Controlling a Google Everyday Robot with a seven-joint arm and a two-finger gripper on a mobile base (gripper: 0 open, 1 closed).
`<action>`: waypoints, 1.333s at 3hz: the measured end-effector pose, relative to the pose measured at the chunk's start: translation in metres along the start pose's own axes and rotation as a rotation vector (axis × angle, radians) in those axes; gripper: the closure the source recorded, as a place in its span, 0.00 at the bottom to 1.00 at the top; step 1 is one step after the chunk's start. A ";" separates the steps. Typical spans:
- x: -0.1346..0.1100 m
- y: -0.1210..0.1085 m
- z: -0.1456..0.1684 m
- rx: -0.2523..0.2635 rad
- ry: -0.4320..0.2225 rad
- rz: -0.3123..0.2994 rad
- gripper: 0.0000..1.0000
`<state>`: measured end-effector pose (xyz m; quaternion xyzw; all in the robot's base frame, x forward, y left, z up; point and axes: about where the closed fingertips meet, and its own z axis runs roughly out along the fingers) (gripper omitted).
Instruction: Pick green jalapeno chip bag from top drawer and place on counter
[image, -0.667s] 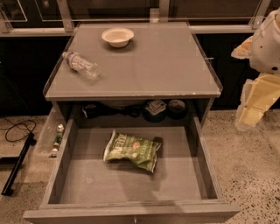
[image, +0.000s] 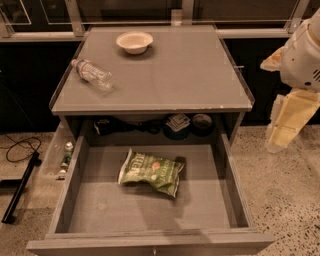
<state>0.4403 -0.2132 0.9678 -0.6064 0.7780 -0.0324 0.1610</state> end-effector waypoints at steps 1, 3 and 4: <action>0.006 0.009 0.033 -0.028 -0.022 -0.017 0.00; 0.020 0.027 0.116 -0.069 -0.229 0.002 0.00; 0.014 0.024 0.114 -0.057 -0.258 0.011 0.00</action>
Offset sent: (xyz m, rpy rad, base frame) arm 0.0005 0.0052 -0.1418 0.2250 0.0228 0.1095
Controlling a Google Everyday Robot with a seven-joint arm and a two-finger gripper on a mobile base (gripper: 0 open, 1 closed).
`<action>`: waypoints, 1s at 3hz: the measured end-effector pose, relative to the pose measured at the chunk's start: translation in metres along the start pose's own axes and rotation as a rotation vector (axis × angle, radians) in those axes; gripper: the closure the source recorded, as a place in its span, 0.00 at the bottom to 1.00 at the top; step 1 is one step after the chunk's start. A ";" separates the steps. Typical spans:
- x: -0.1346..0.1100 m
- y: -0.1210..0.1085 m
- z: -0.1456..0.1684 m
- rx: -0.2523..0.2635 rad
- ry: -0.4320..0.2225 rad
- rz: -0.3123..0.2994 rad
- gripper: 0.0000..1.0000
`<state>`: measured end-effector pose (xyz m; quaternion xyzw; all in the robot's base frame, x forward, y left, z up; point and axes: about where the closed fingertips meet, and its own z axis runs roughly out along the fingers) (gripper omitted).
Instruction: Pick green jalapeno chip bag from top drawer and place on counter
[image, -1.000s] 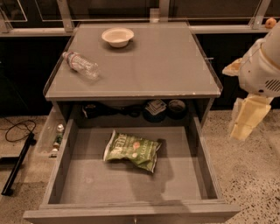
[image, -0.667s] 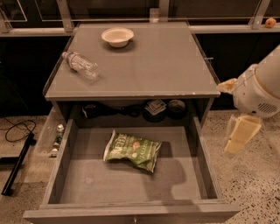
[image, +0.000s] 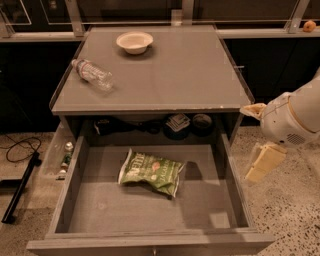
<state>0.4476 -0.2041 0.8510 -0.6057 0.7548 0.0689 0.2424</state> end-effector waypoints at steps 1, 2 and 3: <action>-0.001 0.000 0.001 -0.001 -0.003 0.001 0.00; -0.012 0.000 0.026 -0.011 -0.105 0.017 0.00; -0.036 -0.004 0.080 -0.023 -0.315 0.067 0.00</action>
Offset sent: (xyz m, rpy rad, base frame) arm 0.0334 0.0669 -0.0549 0.3774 -0.0379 0.0290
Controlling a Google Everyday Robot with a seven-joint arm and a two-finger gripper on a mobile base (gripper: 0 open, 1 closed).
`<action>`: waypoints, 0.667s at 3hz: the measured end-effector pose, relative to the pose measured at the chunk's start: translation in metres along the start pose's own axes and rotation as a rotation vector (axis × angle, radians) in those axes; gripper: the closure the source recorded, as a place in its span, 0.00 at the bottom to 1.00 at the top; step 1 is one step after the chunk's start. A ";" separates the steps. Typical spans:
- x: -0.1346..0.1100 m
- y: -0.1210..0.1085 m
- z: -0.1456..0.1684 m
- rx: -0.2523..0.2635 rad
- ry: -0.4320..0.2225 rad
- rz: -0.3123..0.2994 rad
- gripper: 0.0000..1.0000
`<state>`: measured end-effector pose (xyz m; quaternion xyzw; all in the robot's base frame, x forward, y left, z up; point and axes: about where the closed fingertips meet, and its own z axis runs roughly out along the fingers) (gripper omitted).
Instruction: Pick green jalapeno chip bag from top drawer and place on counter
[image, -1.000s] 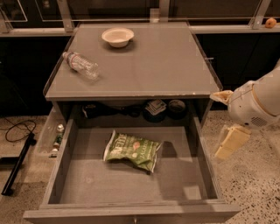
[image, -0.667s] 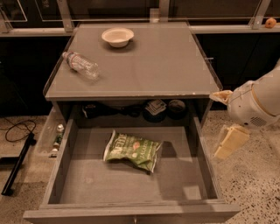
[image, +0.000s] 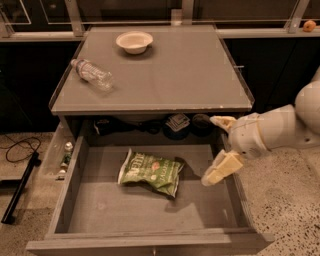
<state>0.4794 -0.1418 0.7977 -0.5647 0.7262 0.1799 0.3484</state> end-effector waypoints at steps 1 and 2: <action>-0.005 -0.005 0.044 0.009 -0.157 0.040 0.00; -0.010 -0.012 0.078 0.020 -0.259 0.073 0.00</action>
Offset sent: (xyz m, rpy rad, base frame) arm 0.0567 0.0733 -0.0658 0.3929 -0.0698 -0.0675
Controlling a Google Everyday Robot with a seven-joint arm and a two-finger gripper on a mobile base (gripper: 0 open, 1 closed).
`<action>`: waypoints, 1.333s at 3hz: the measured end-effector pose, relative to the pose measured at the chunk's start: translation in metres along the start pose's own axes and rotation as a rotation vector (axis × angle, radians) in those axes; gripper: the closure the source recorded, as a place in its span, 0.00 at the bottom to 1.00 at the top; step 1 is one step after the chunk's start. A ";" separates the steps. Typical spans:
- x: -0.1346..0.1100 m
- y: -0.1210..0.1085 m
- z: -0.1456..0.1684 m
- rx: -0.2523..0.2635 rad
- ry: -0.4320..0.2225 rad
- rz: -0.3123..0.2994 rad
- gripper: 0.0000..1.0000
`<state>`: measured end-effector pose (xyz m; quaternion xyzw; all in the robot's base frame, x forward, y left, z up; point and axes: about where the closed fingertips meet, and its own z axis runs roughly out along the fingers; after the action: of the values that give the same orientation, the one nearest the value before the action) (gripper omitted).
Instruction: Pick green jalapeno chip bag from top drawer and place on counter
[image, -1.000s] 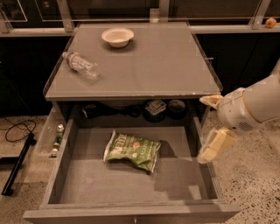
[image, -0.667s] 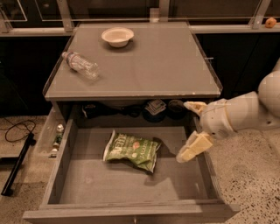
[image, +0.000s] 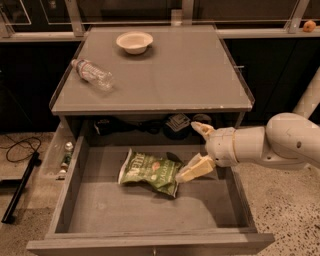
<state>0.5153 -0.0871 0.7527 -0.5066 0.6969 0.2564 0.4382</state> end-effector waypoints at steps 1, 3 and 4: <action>0.000 0.000 0.000 0.000 0.000 0.000 0.00; 0.014 0.026 0.032 -0.068 0.098 -0.004 0.00; 0.028 0.043 0.052 -0.112 0.175 -0.017 0.00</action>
Offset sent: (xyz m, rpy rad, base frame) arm -0.0040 0.0115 -0.0129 -0.0434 0.0360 0.0185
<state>0.4902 -0.0438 0.6994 -0.5566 0.7127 0.2463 0.3487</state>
